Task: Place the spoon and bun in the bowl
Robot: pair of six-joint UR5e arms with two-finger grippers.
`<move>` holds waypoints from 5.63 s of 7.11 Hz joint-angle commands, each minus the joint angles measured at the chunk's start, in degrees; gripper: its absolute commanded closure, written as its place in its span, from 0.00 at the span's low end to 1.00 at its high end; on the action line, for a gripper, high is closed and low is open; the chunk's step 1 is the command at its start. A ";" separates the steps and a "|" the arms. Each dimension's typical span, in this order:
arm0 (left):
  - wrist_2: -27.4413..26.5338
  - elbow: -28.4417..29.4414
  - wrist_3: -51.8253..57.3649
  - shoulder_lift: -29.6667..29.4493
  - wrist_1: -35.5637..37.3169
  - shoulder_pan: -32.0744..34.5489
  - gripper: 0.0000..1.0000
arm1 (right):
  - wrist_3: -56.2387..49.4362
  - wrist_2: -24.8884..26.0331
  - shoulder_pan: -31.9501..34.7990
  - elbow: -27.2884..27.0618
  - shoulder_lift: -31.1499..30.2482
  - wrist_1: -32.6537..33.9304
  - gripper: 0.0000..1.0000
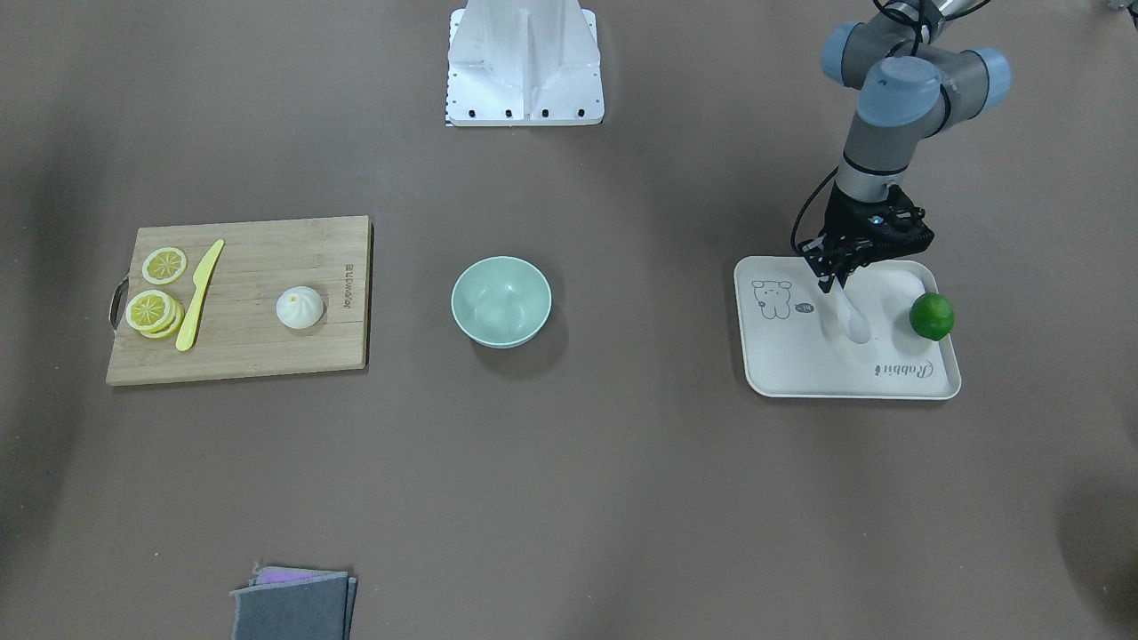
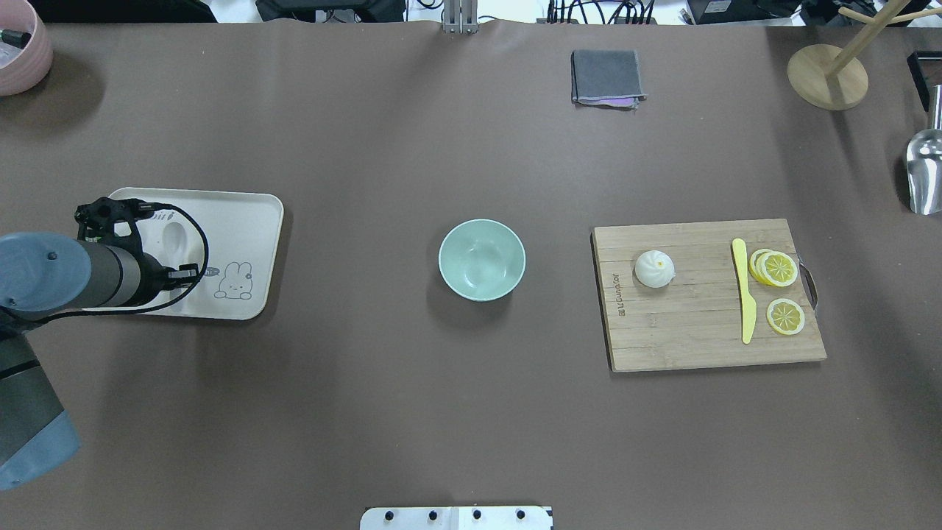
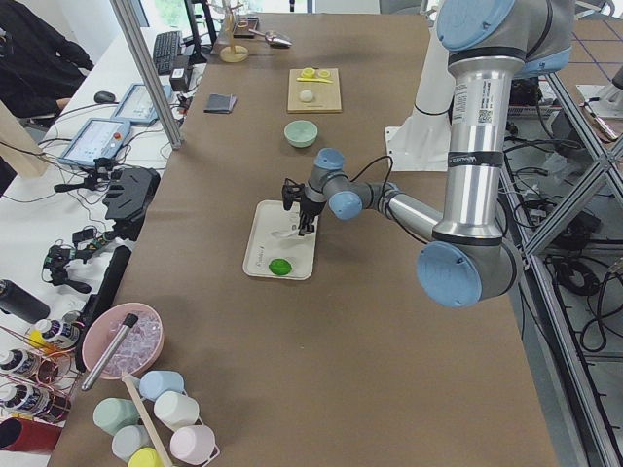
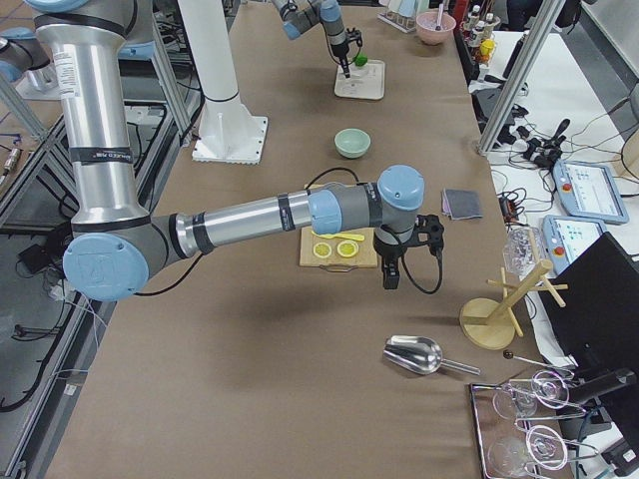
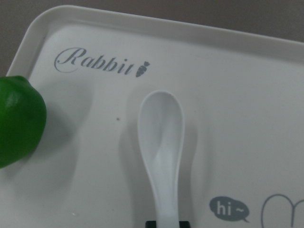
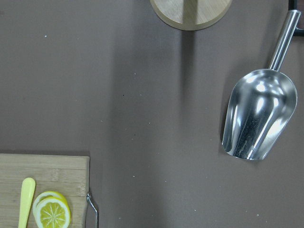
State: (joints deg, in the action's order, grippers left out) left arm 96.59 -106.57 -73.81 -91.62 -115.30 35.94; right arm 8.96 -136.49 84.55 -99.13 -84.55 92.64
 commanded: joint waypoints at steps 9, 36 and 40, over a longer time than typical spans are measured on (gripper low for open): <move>-5.60 3.19 -0.28 -36.86 18.98 -8.94 1.00 | 37.19 2.89 -21.67 -14.40 4.83 -2.20 0.00; -3.70 -4.13 25.68 -23.76 15.40 1.00 0.02 | 52.89 18.19 -41.22 -2.05 22.64 -10.99 1.00; 12.90 -4.00 46.73 -10.77 8.96 22.47 0.02 | 62.28 24.32 -46.99 5.51 33.02 -11.60 1.00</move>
State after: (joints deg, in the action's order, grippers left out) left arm 105.51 -110.57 -30.21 -104.34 -105.84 52.90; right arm 67.46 -114.84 40.38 -96.40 -55.17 81.15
